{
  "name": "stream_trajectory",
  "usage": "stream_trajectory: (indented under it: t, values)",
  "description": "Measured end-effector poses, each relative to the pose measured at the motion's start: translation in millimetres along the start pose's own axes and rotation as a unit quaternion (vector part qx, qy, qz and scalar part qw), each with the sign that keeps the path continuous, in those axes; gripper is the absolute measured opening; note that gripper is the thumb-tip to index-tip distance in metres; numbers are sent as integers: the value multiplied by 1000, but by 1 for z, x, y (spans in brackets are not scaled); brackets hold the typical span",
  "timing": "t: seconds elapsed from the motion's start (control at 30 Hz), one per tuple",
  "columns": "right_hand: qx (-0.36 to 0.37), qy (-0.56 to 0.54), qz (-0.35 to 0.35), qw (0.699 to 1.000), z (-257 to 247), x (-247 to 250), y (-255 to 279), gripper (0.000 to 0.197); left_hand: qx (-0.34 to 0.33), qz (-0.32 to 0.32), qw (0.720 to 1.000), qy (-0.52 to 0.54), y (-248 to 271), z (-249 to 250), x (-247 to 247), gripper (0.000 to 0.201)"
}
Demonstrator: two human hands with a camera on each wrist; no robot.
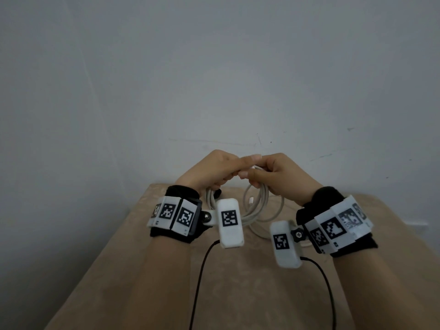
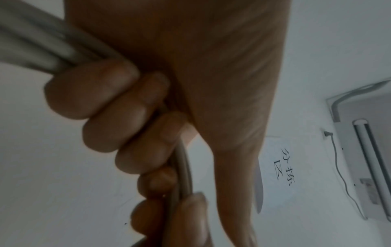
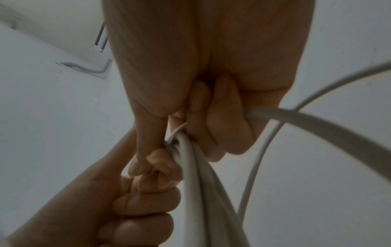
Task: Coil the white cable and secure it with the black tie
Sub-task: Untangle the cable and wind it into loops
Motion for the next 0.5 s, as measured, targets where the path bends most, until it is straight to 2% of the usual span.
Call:
stream_trajectory:
  t: [0.07, 0.13, 0.27, 0.4, 0.5]
  values:
    - [4, -10, 4, 1000, -2, 1, 0, 19, -19, 5, 1000, -12, -2, 2, 0, 70]
    - [6, -14, 12, 1000, -3, 2, 0, 19, -32, 12, 999, -6, -3, 4, 1, 69]
    - [5, -20, 27, 999, -2, 4, 0, 37, -53, 33, 998, 26, -2, 9, 2, 49]
    - [-4, -47, 34, 998, -1, 10, 0, 17, -67, 81, 991, 83, -2, 10, 11, 38]
    - [-19, -50, 31, 998, 6, 13, 1, 17, -74, 120, 984, 109, -2, 10, 20, 40]
Point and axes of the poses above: each hand's wrist, its own y-axis away from the middle knuckle, its own x-axis out of the back of the hand, z = x × y, the point moved 8 cm from there along -y, towards the middle knuckle, and after that the axes turned 14 degrees about y, right-handed, at the moved point
